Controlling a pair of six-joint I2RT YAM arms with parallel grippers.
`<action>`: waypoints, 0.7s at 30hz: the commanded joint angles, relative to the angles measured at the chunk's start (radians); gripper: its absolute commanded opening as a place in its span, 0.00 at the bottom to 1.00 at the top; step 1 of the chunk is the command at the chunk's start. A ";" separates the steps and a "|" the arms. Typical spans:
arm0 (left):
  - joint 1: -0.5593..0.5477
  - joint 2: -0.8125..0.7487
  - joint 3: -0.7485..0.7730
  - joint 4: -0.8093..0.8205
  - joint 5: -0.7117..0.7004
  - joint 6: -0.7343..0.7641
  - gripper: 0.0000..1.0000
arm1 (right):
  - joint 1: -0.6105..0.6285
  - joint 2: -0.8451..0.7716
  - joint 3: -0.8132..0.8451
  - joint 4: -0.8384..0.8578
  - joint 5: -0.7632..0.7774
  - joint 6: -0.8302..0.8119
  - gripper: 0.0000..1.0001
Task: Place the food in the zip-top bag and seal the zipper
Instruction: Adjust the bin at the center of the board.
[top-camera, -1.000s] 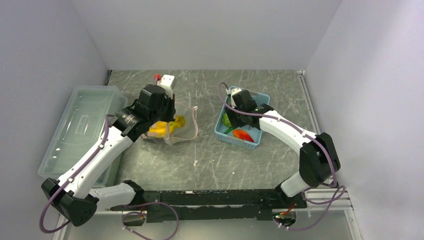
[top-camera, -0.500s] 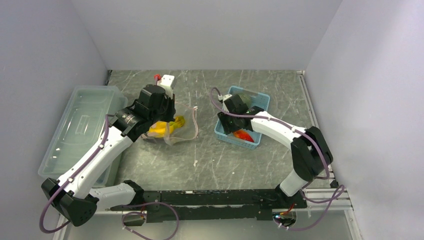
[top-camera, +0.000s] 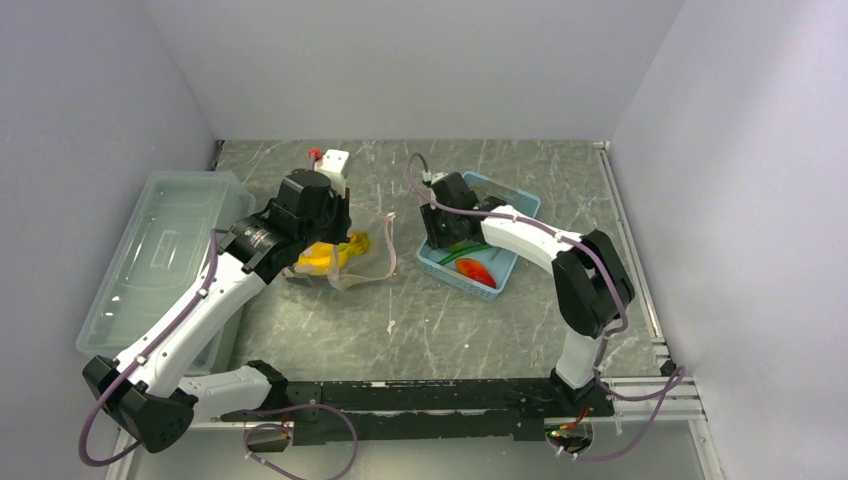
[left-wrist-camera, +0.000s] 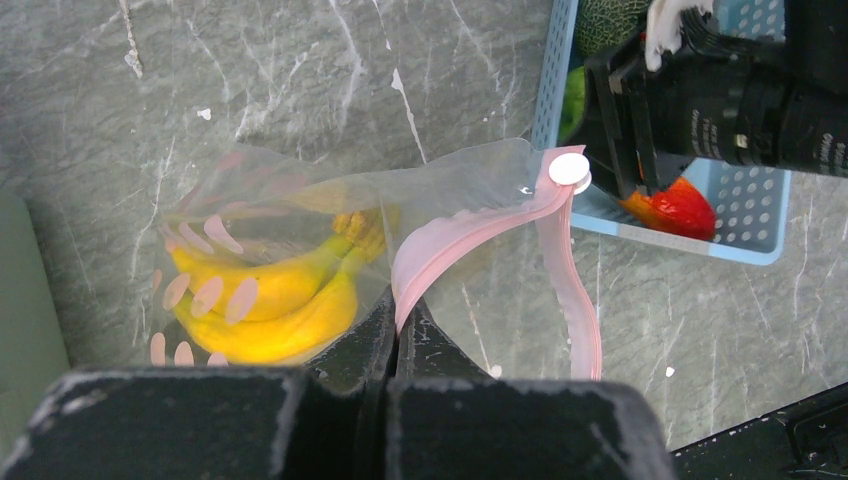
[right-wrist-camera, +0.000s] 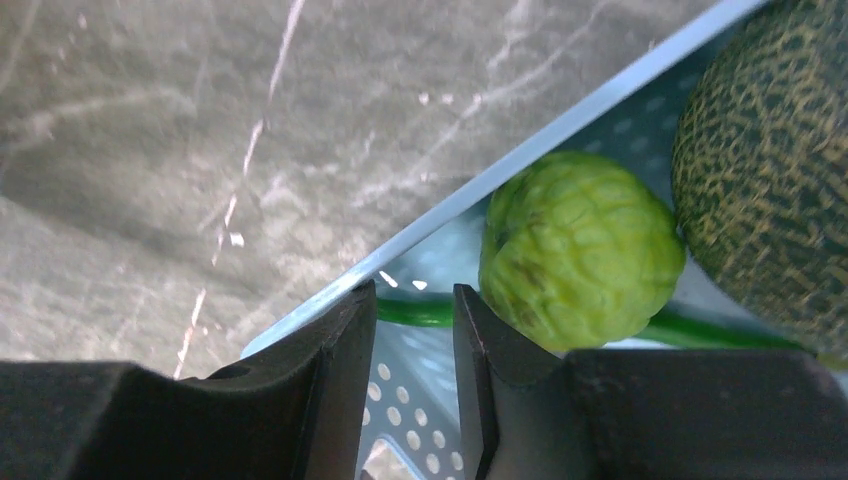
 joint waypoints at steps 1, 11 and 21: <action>0.004 -0.027 0.002 0.037 -0.004 0.011 0.00 | 0.004 0.071 0.122 0.055 0.011 0.031 0.37; 0.004 -0.029 0.002 0.035 -0.011 0.012 0.00 | -0.031 0.260 0.388 -0.027 0.073 0.007 0.38; 0.004 -0.033 0.001 0.036 -0.008 0.012 0.00 | -0.040 0.096 0.282 -0.007 0.057 -0.057 0.42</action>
